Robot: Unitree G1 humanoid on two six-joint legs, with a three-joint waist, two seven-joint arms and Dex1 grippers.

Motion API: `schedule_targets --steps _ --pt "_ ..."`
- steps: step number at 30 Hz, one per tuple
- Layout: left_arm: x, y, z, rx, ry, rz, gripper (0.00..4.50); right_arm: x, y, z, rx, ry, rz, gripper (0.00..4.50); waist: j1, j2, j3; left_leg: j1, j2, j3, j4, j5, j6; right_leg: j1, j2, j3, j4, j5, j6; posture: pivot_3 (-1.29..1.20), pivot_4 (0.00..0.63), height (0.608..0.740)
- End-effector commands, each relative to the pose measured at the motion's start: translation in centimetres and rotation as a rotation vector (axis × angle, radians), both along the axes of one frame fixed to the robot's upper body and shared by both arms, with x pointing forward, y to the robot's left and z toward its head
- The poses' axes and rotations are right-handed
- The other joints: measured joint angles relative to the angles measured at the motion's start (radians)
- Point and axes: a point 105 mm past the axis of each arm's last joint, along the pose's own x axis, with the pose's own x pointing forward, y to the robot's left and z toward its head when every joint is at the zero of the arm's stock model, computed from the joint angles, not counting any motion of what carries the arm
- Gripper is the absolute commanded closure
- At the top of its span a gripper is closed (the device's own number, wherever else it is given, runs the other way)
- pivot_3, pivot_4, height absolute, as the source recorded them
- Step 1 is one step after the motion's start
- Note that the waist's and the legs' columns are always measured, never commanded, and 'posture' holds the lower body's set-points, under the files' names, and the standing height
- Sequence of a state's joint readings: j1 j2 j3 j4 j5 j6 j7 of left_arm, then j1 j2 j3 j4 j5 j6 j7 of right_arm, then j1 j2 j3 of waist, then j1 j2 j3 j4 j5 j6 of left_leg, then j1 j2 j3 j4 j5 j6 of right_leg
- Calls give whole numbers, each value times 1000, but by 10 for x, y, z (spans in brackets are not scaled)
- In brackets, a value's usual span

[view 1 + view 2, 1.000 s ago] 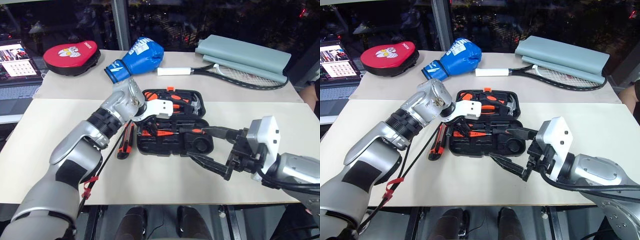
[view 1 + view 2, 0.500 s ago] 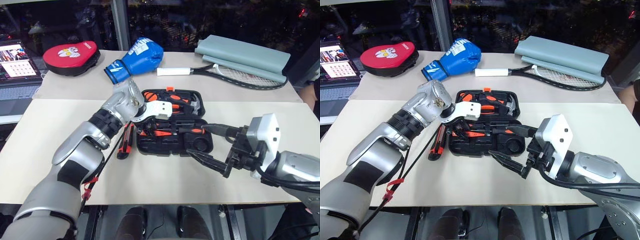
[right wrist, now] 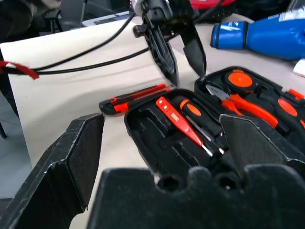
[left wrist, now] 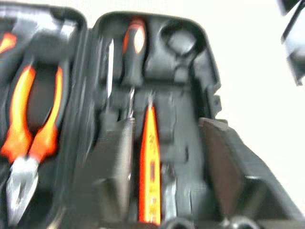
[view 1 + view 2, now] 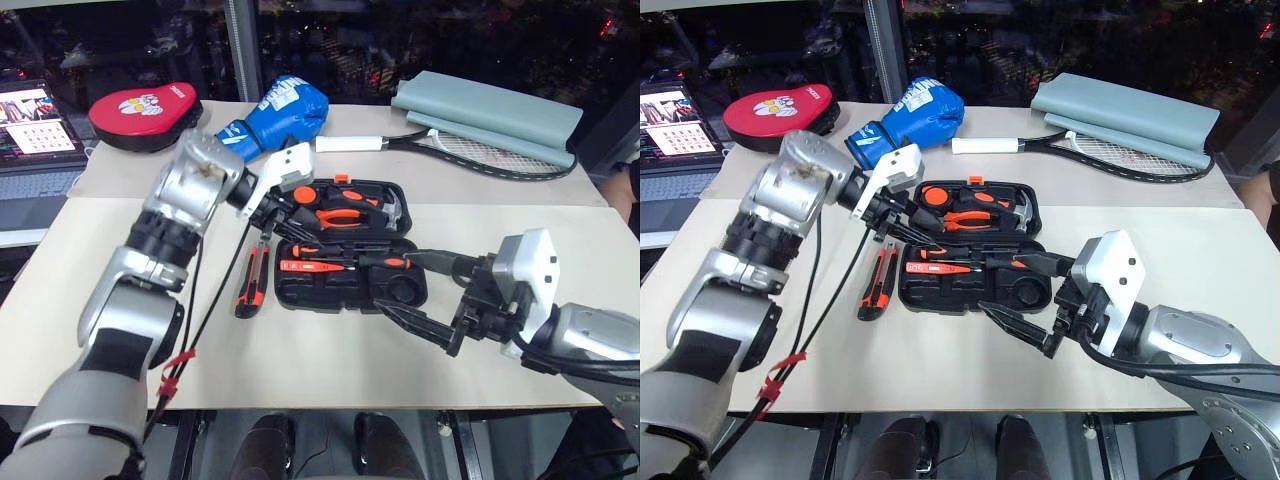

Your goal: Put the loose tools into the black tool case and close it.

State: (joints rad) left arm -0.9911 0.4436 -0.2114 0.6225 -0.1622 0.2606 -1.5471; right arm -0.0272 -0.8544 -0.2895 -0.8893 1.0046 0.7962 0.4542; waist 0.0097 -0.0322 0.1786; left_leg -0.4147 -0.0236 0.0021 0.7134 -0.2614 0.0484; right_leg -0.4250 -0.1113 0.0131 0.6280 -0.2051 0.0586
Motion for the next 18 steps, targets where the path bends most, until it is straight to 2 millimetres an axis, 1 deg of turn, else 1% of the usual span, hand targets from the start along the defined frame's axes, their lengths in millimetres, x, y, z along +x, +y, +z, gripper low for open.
schedule_targets --steps 1,5,12,18 --pt "7 4 4 -80 -101 32 4470 -1 -6 6 1 -36 -21 0 1 0 0 0 0 0 0 0 0 0 0 0 0 0 0 0 150 736" --pt "14 5 -9 -69 -137 89 4470 -2 -8 5 -1 -28 -26 0 4 0 0 0 0 0 0 0 0 1 0 0 0 0 0 0 150 736" --pt "14 9 -28 -46 -146 94 4470 -2 -9 4 -4 -25 -29 0 2 0 0 0 0 0 0 0 0 1 0 0 0 0 0 0 150 736" --pt "12 10 -34 -43 -141 81 4470 -2 -10 4 -9 -23 -31 0 2 0 0 0 0 0 0 0 0 1 0 0 0 0 0 0 150 736"
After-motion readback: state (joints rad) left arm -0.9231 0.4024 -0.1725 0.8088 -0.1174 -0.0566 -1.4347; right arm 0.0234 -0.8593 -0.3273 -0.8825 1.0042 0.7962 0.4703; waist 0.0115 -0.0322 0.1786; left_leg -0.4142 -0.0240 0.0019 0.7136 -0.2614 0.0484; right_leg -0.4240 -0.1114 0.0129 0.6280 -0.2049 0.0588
